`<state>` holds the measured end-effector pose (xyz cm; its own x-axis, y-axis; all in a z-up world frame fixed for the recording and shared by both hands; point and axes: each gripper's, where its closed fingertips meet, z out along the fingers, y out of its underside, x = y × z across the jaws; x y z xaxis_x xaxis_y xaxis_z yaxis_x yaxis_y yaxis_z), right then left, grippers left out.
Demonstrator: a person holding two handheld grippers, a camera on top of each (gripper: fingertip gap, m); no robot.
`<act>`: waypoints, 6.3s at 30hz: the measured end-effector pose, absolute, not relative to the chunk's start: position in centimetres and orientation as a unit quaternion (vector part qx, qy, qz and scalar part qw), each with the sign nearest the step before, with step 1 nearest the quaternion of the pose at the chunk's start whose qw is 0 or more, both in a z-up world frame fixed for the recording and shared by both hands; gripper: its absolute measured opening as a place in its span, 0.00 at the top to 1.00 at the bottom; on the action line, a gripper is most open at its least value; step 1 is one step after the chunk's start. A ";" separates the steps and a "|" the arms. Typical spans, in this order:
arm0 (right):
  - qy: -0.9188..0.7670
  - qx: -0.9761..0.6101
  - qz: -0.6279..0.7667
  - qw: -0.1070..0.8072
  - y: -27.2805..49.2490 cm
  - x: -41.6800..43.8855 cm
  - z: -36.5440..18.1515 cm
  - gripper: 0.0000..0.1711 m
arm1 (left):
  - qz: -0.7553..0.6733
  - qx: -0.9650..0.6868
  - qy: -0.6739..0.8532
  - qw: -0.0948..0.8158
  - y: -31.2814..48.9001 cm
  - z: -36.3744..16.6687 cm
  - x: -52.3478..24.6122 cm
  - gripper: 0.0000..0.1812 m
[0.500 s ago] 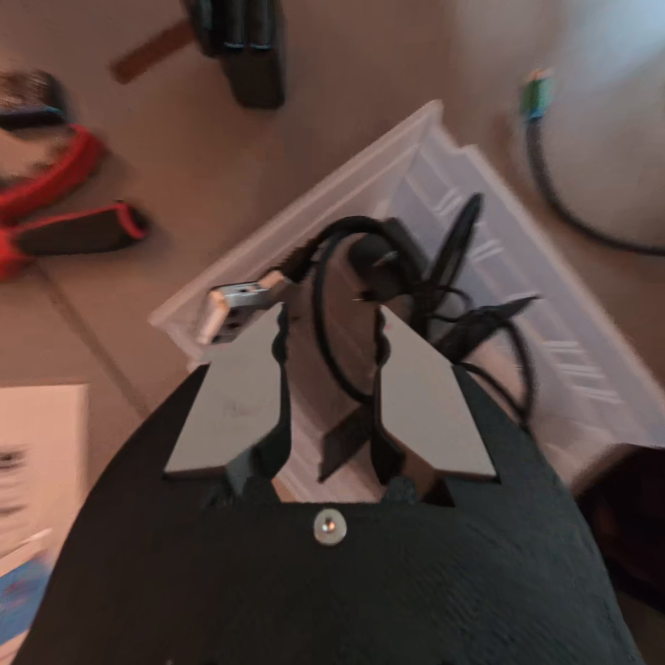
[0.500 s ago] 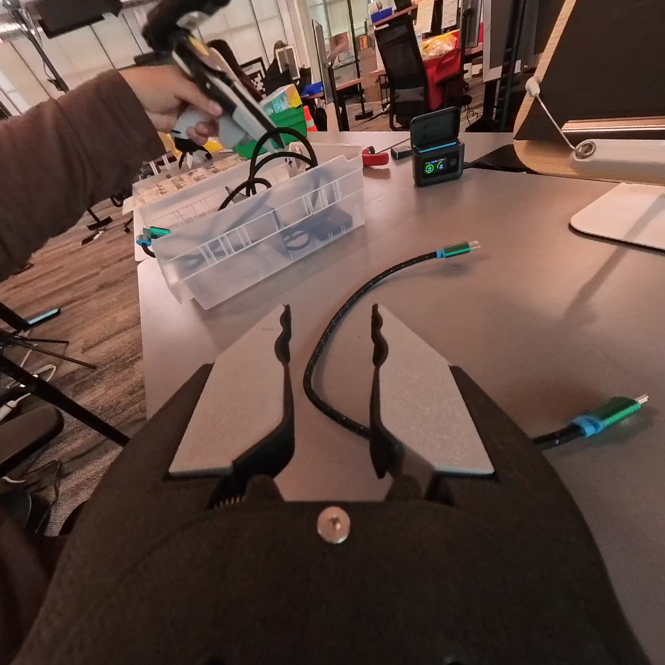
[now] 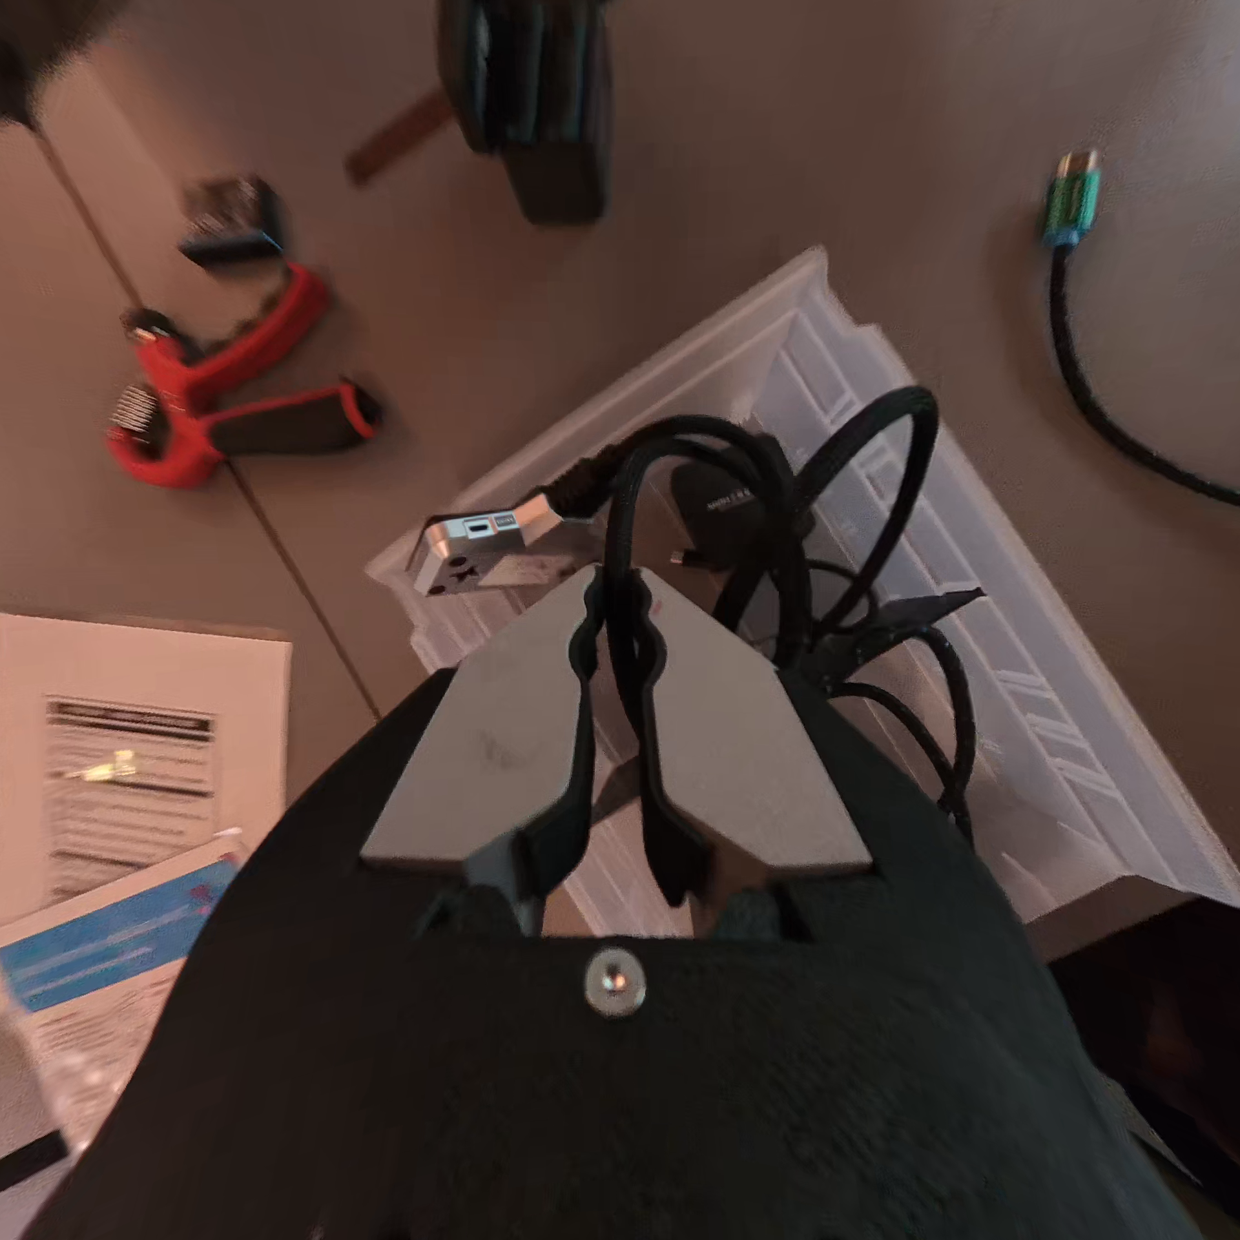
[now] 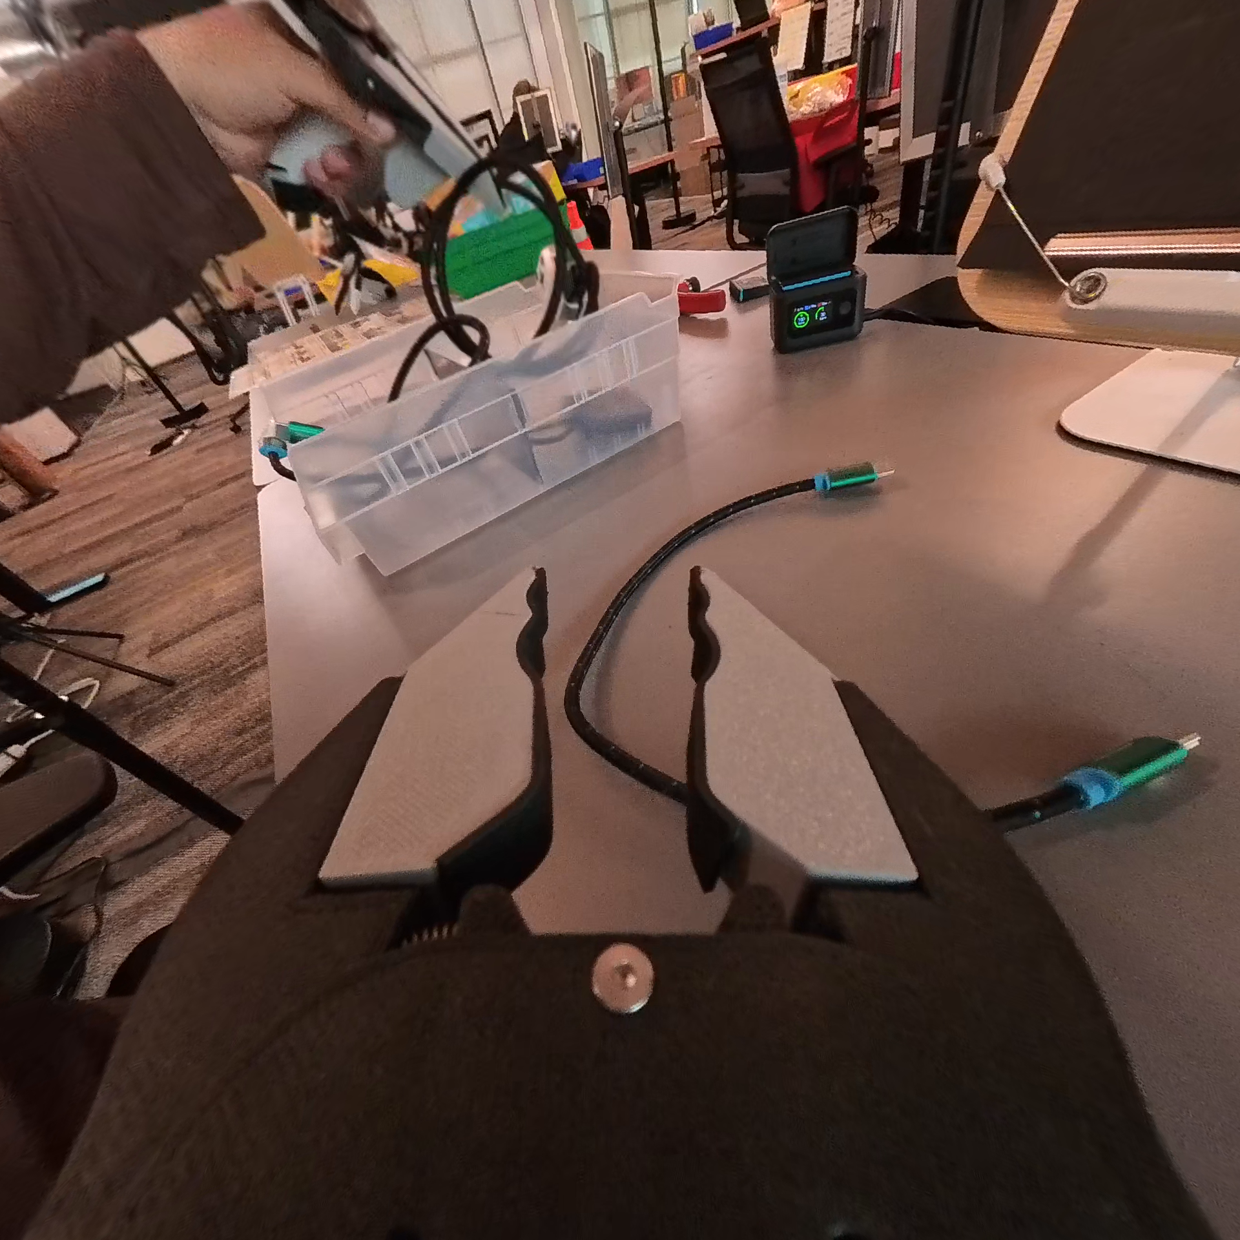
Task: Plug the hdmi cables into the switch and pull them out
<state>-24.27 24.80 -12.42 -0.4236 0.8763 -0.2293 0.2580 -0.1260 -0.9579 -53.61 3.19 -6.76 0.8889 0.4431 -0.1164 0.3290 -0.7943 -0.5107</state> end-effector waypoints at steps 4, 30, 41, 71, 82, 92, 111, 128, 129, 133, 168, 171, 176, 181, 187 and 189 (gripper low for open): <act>-0.609 -0.465 0.587 0.263 24.6 -24.2 -12.4 0.78 | 0.220 -0.895 -0.221 0.320 3.8 1.5 -54.2 0.98; -0.605 -0.463 0.579 0.290 24.9 -24.5 -12.1 0.54 | 0.212 -0.800 0.079 0.556 21.1 8.2 -31.1 0.97; -0.576 -0.527 0.516 0.353 28.7 -25.4 -13.0 0.65 | 0.040 -0.757 0.112 0.642 28.3 -4.8 -28.2 0.97; -0.568 -0.571 0.497 0.323 29.7 -25.8 -14.9 0.64 | 0.065 -0.845 -0.206 0.488 25.0 -17.4 -43.1 0.94; -0.580 -0.559 0.503 0.312 28.8 -25.6 -15.0 0.64 | 0.056 -0.830 -0.188 0.523 25.9 -16.5 -42.1 0.92; -0.556 -0.515 0.548 0.354 28.8 -24.6 -11.8 0.64 | -0.257 -0.809 0.039 0.528 28.0 -14.8 -29.4 1.00; -0.576 -0.492 0.517 0.398 27.7 -24.3 -10.3 0.59 | 0.104 -0.867 -0.064 0.484 27.9 -18.4 -39.6 0.97; -0.833 -0.487 -0.166 0.203 34.1 -35.9 -18.0 0.64 | 0.122 -0.839 -0.159 0.507 26.3 -16.7 -43.3 0.89; -0.829 -0.491 -0.179 0.200 34.9 -35.8 -18.4 0.64 | 0.125 -0.835 -0.164 0.511 26.1 -16.4 -43.5 0.88; -0.812 -0.536 -0.142 0.185 36.7 -35.4 -20.3 0.77 | 0.110 -0.823 -0.183 0.527 25.8 -16.0 -43.8 0.85; -0.717 -0.085 0.610 0.325 23.6 -27.5 -5.3 0.93 | -0.089 -0.594 0.185 0.778 24.1 -1.9 -25.9 0.88; -0.702 -0.064 0.621 0.343 23.4 -27.1 -4.8 0.92 | -0.054 -0.590 0.203 0.780 23.8 -1.4 -25.1 0.88; -0.660 -0.189 0.581 0.436 26.9 -29.6 -4.0 1.00 | 0.205 -0.601 0.182 0.750 24.1 -1.1 -28.2 0.90; -0.580 -0.362 0.602 0.412 32.1 -31.0 -3.7 0.85 | 0.485 -0.569 0.120 0.653 22.6 -0.2 -33.2 0.89; -0.524 -0.492 0.653 0.239 32.9 -32.8 -6.8 0.61 | 0.521 -0.625 0.202 0.546 25.9 -5.3 -33.9 0.89; -0.515 -0.485 0.667 0.232 32.6 -32.7 -6.5 0.60 | 0.515 -0.637 0.207 0.535 26.6 -6.8 -34.9 0.89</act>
